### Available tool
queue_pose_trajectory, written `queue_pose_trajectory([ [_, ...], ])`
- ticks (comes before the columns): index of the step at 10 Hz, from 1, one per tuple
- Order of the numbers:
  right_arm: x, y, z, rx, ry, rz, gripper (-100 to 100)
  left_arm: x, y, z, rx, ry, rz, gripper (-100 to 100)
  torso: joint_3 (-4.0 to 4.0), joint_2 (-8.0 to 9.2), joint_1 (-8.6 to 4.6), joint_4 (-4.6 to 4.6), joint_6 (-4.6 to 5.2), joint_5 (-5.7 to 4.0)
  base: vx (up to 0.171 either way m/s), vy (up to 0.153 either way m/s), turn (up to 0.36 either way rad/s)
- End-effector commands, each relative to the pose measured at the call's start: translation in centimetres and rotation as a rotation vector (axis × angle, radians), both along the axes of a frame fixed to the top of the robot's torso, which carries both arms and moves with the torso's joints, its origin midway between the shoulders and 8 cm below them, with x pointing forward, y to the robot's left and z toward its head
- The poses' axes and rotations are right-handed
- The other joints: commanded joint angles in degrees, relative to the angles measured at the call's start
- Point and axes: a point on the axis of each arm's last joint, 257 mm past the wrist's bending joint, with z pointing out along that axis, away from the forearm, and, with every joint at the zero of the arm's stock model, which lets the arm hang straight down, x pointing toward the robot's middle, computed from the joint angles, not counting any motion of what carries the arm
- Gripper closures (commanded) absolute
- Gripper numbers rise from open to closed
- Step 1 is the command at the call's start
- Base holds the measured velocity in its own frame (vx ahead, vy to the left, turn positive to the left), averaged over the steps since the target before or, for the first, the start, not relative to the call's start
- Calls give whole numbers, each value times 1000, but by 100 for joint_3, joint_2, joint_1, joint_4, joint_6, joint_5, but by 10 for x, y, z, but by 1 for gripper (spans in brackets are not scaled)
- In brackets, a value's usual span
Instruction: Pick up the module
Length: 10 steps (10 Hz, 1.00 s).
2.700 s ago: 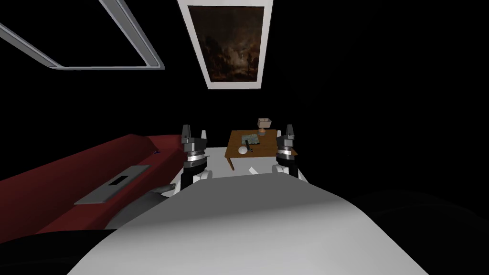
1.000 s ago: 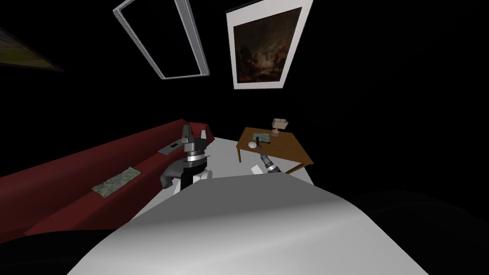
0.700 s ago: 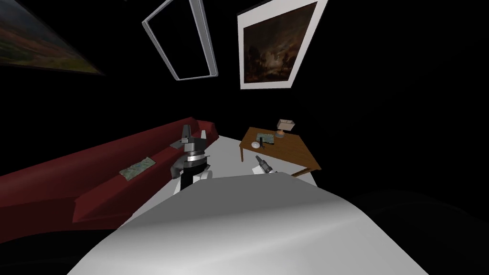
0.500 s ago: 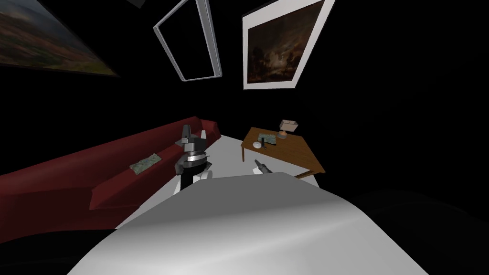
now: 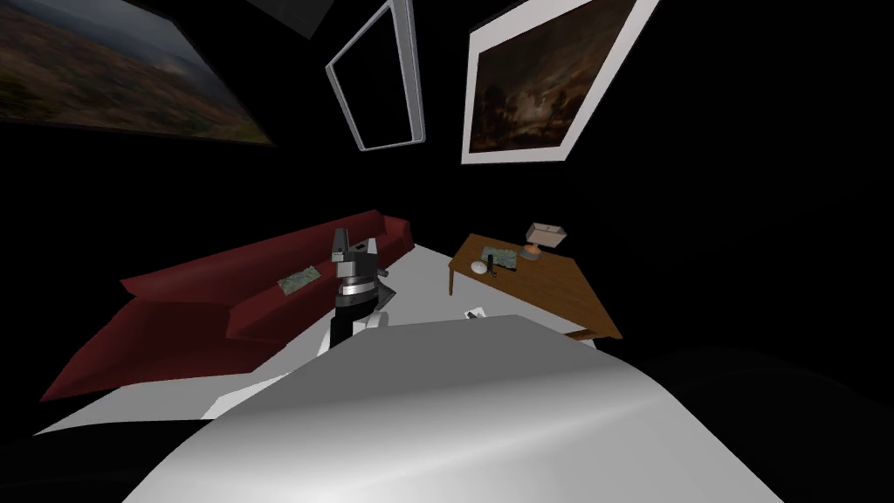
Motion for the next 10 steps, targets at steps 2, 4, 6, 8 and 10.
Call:
queue_pose_trajectory([
  [2,-47,-17,-39,-105,101,75,-100,0,0,0,0,0,0,0,-1,-1,-2,0,6,0,8,-5,203],
  [4,-79,-33,-62,-174,168,124,-100,0,0,0,0,0,0,0,-5,-9,-3,-2,1,0,27,-10,301],
  [6,-111,-51,-82,-239,232,170,-100,0,0,0,0,0,0,0,-7,-12,-3,-3,3,0,30,-9,223],
  [8,-144,-74,-99,-309,296,218,-100,0,0,0,0,0,0,0,-9,-16,-5,-3,2,0,39,-14,213],
  [10,-203,-115,-124,-425,412,299,-100,0,0,0,0,0,0,0,-11,-20,-9,-4,4,-1,61,-29,334],
])
